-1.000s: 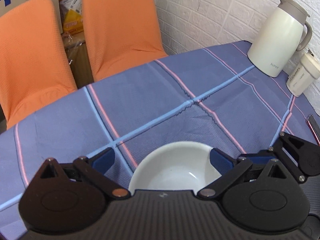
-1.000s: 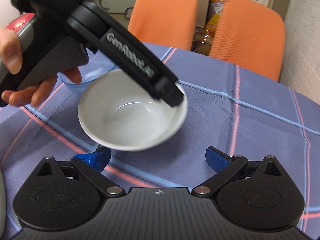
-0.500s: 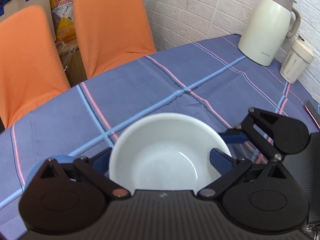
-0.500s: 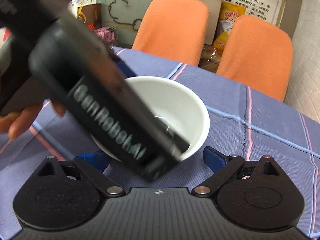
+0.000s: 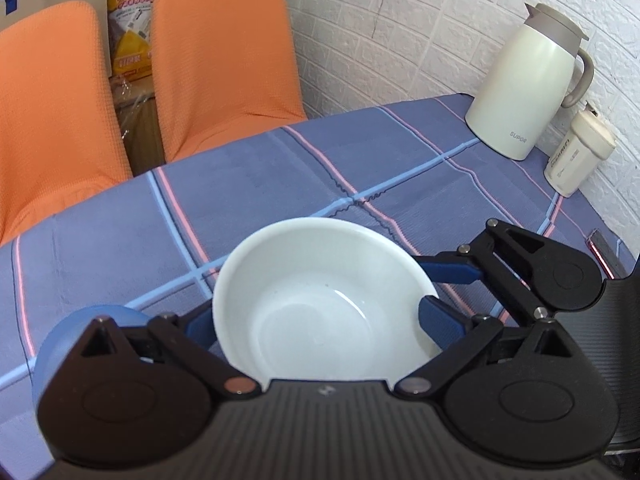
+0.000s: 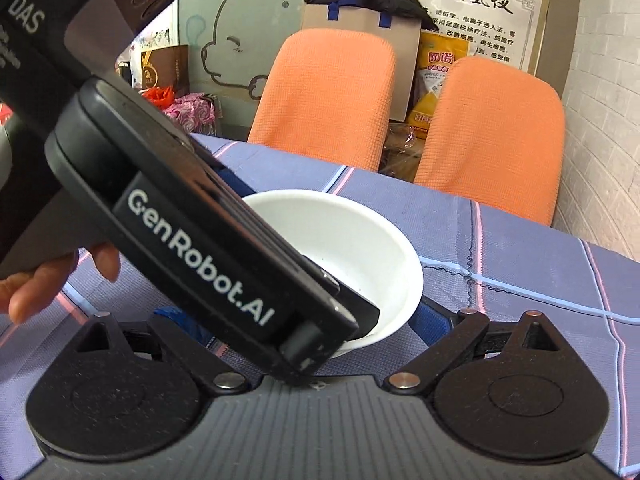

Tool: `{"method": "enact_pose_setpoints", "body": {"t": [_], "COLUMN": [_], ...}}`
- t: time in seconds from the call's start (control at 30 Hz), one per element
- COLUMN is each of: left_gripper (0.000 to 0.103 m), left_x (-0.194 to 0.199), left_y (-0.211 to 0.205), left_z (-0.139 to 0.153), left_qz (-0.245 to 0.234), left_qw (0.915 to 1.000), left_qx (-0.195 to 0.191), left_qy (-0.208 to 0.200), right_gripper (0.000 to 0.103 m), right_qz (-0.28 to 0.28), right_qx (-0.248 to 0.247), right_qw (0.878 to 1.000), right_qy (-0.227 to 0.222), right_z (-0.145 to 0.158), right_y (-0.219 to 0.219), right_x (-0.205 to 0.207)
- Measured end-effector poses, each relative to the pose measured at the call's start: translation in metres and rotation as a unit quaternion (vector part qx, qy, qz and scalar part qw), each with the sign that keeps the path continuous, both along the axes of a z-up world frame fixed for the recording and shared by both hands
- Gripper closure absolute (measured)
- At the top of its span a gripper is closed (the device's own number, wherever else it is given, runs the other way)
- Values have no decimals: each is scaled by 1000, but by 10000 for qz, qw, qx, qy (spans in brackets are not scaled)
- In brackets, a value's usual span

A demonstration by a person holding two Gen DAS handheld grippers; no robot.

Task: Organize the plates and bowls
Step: 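Lower the white bowl into the steel bowl, open left tool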

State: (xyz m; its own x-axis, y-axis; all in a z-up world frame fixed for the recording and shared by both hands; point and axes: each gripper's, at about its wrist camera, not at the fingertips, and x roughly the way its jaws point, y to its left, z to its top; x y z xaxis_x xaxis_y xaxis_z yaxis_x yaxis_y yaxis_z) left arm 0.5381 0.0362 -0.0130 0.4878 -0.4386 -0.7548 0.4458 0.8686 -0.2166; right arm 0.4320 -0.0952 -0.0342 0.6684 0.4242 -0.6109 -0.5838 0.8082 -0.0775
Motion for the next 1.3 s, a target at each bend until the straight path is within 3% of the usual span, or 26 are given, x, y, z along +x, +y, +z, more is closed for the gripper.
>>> {"method": "enact_pose_setpoints", "body": {"t": [0.27, 0.63, 0.87, 1.0, 1.13, 1.3], "left_gripper": [4, 4, 4, 4, 4, 4], "left_x": [-31, -172, -236, -245, -252, -256], "left_y": [-8, -42, -61, -68, -73, -60], "left_z": [27, 71, 52, 26, 19, 29], "left_qz": [4, -228, -383, -401, -363, -296], "left_qw": [9997, 9986, 9988, 9992, 9980, 9989], "left_qx": [-191, -127, -134, 49, 440, 250], "left_qy": [-160, -451, -262, -76, -282, -252], "right_gripper": [18, 16, 15, 16, 17, 17], "right_qz": [23, 3, -115, -138, -177, -415], "right_qx": [-31, -252, -274, -297, -527, -239], "right_qw": [9995, 9973, 9986, 9992, 9984, 9988], "right_qy": [-325, -690, -433, -227, -127, -78], "right_z": [26, 60, 45, 32, 24, 24], "right_y": [-13, -44, -55, -59, -64, -88], "right_x": [-29, -168, -227, -233, -239, -257]}}
